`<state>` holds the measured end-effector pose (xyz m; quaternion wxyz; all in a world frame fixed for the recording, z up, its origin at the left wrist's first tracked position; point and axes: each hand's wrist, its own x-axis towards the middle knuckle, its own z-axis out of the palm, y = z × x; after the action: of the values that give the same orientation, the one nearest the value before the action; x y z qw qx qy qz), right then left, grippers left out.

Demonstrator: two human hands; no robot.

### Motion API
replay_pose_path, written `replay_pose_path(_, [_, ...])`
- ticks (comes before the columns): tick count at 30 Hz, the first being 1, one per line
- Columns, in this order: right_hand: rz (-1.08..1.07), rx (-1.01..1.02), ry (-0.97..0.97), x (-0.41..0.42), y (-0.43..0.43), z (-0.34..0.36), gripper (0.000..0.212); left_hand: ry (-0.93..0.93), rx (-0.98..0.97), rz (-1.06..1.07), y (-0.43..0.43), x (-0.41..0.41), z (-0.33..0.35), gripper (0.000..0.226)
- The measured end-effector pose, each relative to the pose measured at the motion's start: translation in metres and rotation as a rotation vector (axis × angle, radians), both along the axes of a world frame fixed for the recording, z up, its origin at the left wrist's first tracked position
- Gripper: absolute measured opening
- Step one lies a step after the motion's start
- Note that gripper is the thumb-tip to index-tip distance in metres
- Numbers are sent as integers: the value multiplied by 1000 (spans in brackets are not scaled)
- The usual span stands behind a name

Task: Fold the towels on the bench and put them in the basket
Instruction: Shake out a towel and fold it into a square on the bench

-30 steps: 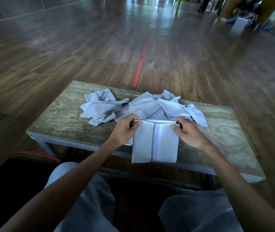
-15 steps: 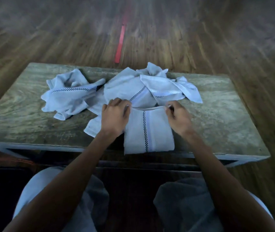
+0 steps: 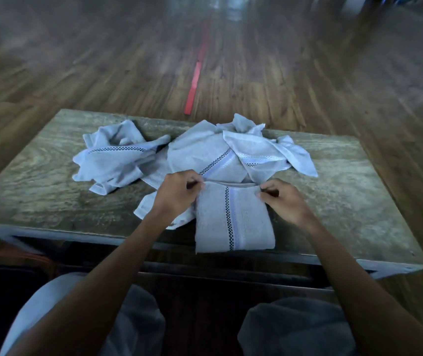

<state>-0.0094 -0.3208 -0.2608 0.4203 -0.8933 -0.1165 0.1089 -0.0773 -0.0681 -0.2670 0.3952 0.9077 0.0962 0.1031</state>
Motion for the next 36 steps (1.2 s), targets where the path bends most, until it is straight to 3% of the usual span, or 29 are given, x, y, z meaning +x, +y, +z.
replay_pose_path(8, [-53,33,-14,19,18,1,10,-10,-30,18,4,2,-6,12])
replay_pose_path(16, [-130,-121,-19,24,25,-15,10,-23,88,62,0,7,-5,9])
replay_pose_path(20, [-129,-129,-163,22,28,-23,11,-45,211,91,-6,10,-7,14])
replay_pose_path(23, [51,-344,-458,19,30,-14,9,-60,254,101,-6,9,-6,16])
replay_pose_path(26, [269,-407,-635,3,43,8,18,-47,212,115,-2,10,-7,17])
replay_pose_path(31, [523,-662,-238,-39,57,7,78,-62,199,136,-7,13,-7,15])
replay_pose_path(33, [545,-697,-134,-41,55,-3,89,-66,200,139,-9,12,-5,16])
replay_pose_path(36, [496,-685,-186,-40,57,-16,93,-69,159,145,-8,2,0,18])
